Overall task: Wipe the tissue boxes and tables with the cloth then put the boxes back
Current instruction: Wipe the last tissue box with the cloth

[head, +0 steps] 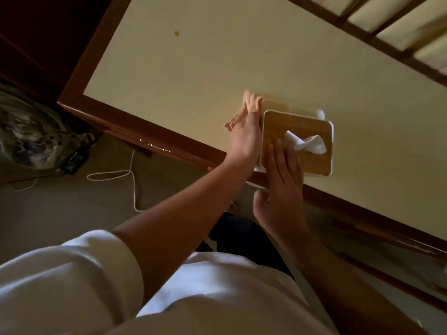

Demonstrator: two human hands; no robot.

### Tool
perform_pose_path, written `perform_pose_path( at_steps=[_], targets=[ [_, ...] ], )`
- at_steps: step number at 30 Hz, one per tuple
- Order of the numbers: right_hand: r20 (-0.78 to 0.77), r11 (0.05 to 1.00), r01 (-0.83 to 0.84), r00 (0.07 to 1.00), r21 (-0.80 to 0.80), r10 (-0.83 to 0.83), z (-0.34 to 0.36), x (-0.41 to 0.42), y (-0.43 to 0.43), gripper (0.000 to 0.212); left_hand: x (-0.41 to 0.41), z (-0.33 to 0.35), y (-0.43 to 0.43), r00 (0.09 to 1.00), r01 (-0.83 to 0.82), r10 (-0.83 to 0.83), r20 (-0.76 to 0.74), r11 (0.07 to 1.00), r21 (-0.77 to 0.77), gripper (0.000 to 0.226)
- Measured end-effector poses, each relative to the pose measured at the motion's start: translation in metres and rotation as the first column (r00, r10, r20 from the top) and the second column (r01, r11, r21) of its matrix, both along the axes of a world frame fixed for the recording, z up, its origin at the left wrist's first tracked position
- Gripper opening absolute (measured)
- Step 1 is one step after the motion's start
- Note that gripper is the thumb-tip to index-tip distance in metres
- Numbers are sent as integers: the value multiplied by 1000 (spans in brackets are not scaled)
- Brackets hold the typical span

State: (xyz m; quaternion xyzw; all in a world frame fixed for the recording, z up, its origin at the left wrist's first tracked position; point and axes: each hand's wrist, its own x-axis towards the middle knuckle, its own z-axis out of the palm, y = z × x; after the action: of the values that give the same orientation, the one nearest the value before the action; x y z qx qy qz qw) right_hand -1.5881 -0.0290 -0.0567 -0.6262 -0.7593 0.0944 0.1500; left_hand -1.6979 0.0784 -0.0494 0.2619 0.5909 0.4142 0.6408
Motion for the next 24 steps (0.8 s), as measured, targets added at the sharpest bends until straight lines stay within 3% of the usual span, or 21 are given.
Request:
perform_pose_path(
  at_steps=[2, 4, 6, 9, 12, 16, 20, 24],
  targets=[
    [25, 1000, -2, 1000, 11, 1, -2, 4, 2, 79, -1, 8, -53, 998, 61, -62, 9, 995, 84, 64],
    [81, 1000, -10, 997, -19, 12, -1, 6, 3, 87, -6, 11, -93, 994, 78, -84, 74, 994, 82, 65],
    [46, 1000, -19, 999, -19, 19, 2, 5, 3, 84, -9, -1, -66, 990, 66, -59, 125, 997, -48, 70],
    [-2, 998, 1, 1000, -64, -1, 7, 0, 3, 96, -10, -23, 9, 997, 75, -76, -16, 996, -57, 91],
    [30, 997, -7, 1000, -77, 9, 6, 2, 1, 95, -7, -46, 24, 996, 88, -88, -10, 996, -11, 80],
    [44, 999, -33, 998, -37, 35, 7, 6, 1, 83, -17, -27, -69, 980, 198, -198, -10, 977, 83, 66],
    [30, 998, -52, 998, -33, 53, 6, 8, 1, 85, -35, -37, -100, 969, 136, -116, 218, 988, -77, 40],
    [-4, 998, -60, 998, -15, 60, 9, 13, 5, 75, -63, -37, -78, 898, -13, 144, 417, 953, -302, 51]
  ],
)
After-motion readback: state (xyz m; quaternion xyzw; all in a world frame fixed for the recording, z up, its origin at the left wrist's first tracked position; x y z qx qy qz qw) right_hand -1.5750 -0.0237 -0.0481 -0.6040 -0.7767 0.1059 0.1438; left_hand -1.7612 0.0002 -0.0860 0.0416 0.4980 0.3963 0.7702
